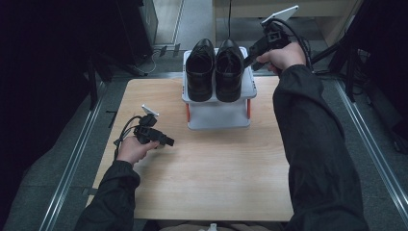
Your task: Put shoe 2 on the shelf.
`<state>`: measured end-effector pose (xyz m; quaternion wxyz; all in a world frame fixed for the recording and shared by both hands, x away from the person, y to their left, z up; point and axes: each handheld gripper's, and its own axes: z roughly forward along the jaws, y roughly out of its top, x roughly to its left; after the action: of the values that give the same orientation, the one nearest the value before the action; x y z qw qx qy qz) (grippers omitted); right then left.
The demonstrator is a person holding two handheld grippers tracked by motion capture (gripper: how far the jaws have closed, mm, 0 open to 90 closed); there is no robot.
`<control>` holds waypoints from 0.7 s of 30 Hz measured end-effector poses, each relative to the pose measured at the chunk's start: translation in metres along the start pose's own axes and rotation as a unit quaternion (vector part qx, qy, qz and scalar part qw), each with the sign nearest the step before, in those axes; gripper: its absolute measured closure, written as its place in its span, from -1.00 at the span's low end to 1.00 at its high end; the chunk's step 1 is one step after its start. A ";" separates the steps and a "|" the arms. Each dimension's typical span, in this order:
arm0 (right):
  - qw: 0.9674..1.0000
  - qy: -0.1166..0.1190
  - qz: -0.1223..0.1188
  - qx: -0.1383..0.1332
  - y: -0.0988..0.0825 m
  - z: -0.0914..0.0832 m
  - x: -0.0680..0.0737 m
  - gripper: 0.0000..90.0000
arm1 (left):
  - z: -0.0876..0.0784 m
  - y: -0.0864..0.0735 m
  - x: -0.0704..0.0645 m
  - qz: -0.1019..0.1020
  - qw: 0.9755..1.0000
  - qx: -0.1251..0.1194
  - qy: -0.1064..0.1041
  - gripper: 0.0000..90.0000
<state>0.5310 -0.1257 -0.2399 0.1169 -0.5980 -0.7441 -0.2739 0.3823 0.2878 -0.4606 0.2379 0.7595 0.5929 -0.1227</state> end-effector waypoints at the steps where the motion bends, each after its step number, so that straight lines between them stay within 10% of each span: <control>1: 1.000 -0.003 -0.001 -0.002 -0.001 -0.002 -0.002 0.27 | 0.000 0.000 0.000 -0.001 1.000 0.000 0.000 0.02; 21: 0.999 0.011 -0.029 -0.004 -0.037 0.010 -0.053 0.23 | 0.002 0.001 -0.002 0.004 1.000 -0.001 0.003 0.03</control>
<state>0.5110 -0.1688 -0.2850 0.1147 -0.5733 -0.7587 -0.2873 0.3828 0.2848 -0.4611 0.2370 0.7618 0.5910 -0.1190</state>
